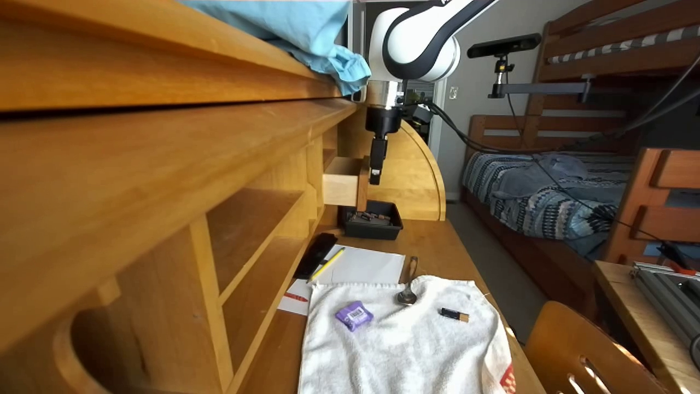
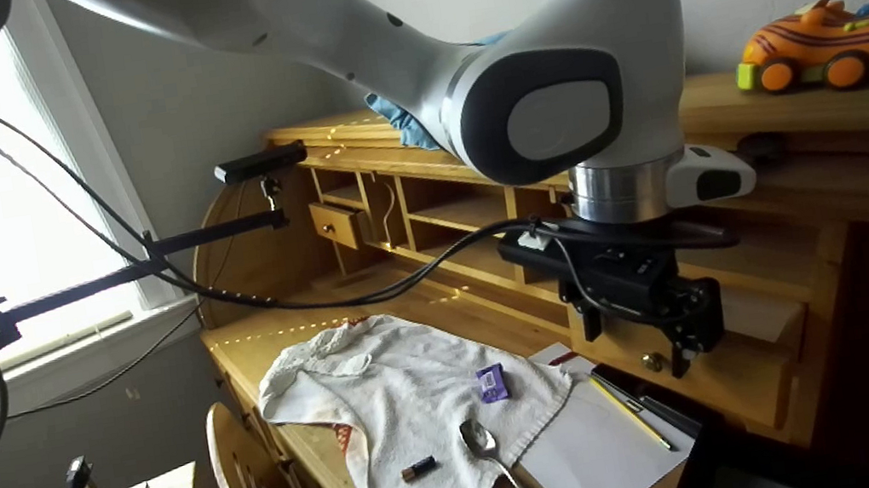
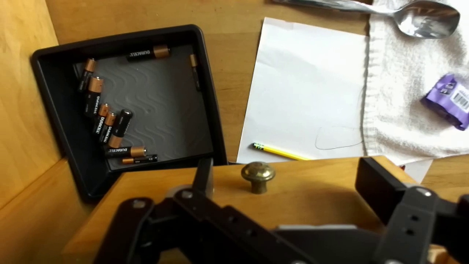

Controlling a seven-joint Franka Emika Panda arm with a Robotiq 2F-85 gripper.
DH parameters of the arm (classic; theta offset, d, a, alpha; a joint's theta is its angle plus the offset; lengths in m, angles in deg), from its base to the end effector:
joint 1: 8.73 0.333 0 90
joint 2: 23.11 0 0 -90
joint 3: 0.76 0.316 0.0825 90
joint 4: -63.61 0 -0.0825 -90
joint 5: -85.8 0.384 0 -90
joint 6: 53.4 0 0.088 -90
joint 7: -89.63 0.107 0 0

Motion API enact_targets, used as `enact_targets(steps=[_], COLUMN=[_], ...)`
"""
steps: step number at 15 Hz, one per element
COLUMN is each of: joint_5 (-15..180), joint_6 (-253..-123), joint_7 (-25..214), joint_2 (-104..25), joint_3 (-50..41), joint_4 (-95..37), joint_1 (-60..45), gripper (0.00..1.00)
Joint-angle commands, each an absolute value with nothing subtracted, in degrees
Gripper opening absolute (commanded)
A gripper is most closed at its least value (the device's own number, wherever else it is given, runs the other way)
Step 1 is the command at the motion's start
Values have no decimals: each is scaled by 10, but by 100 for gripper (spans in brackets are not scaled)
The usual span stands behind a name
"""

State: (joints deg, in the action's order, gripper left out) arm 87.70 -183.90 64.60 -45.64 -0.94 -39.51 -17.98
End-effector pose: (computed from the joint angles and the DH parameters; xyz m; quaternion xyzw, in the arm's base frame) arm 0.6455 -0.1062 0.3373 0.9911 0.1256 0.0441 0.0006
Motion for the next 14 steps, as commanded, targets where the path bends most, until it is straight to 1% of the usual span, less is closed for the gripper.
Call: enact_targets(steps=[1,4,14], joint_5=[849,843,846], joint_6=[-1884,-1932,-2004], joint_7=[669,667,662], joint_2=[-474,-484,-496], joint_3=[-21,-21,-13], joint_4=[-392,-392,-393], joint_1=[-170,-170,-172], gripper=[100,100,100])
